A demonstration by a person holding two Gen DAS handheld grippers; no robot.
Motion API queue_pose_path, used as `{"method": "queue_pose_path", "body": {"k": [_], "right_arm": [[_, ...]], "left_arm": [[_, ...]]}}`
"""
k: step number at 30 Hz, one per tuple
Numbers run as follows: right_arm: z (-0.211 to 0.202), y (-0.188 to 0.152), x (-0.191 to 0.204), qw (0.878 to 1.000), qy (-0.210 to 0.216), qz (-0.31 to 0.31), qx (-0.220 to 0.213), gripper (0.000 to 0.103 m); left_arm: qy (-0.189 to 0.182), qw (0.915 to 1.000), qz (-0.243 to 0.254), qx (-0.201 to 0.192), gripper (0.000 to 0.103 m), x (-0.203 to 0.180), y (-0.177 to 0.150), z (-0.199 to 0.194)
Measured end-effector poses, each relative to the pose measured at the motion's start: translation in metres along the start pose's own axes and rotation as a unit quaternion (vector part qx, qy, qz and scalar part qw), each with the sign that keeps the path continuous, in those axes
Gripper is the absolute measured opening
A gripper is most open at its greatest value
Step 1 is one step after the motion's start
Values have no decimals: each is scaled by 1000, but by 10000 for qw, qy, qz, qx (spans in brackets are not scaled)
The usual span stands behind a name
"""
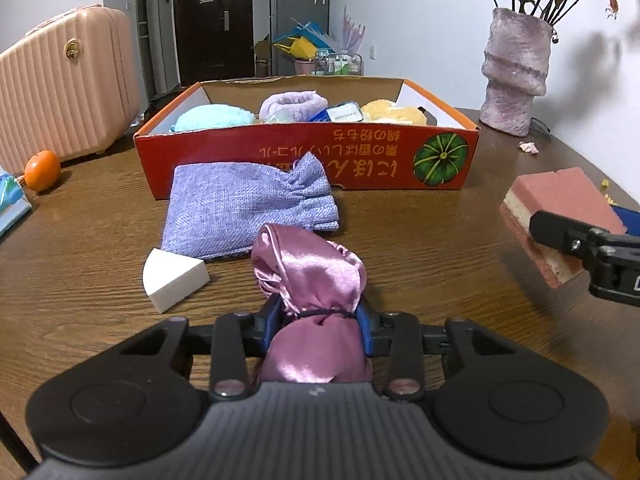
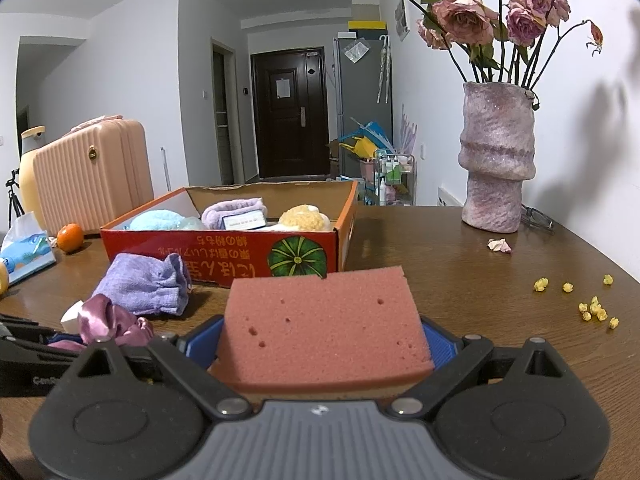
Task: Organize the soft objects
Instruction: 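Carry the pink sponge and satin scrunchie over the box with both tools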
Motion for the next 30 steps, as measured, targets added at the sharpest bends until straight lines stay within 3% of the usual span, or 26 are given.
{"method": "queue_pose_path", "body": {"k": [17,30], "right_arm": [[-13,4,14,9985,67,206,-502,98],[-2,20,33,9966,54,313,-759,98]], "left_arm": [[-262,9970,120,-715,38,-1,17,-38],[-127,9922,-76,-1240,38,20,46,-50]]}}
Point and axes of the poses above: each gripper's, at about its wrist camera, not at the fingertips, and z roughly the way its jaws point, x to its left, y to its top, the point moved 5 cm from there along z, roughly the way its jaws point, and after that the axes turned 1 degree about x, right-handed, at the moved point
